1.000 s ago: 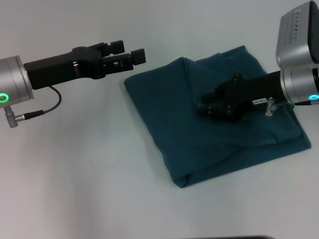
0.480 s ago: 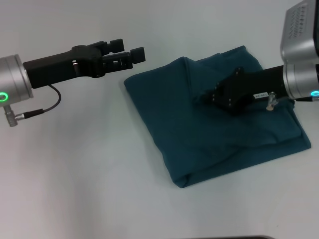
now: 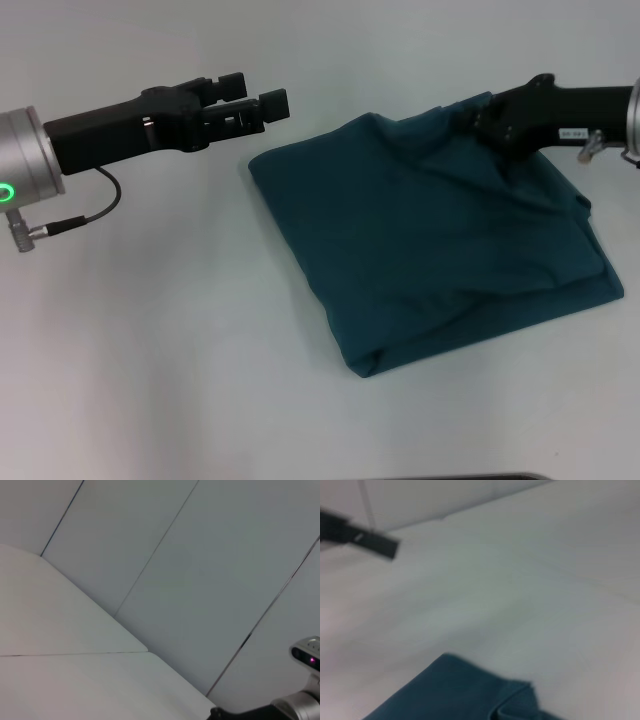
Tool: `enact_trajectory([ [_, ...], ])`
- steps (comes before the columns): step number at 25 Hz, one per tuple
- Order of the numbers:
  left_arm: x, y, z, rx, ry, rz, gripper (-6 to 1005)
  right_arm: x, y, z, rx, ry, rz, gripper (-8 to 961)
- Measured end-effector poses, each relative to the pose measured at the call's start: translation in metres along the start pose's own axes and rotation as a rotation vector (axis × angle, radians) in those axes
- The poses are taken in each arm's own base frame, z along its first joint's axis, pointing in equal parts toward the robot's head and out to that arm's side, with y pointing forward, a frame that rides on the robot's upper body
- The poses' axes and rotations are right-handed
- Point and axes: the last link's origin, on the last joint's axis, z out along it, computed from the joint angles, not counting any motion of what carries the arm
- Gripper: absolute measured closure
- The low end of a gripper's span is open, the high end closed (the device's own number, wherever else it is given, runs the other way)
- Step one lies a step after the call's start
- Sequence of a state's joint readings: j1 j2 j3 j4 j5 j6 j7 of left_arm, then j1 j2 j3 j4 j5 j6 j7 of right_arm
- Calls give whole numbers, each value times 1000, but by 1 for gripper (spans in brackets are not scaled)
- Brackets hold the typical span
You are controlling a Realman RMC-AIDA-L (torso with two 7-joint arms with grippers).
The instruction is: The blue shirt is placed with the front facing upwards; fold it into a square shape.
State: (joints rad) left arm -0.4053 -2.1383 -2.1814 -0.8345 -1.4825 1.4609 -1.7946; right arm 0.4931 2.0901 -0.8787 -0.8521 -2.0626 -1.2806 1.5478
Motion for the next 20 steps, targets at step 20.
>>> enact_trajectory([
  [20,3,-4,-4,17,4,6,31,7,-31,-25,183,-50,130,894],
])
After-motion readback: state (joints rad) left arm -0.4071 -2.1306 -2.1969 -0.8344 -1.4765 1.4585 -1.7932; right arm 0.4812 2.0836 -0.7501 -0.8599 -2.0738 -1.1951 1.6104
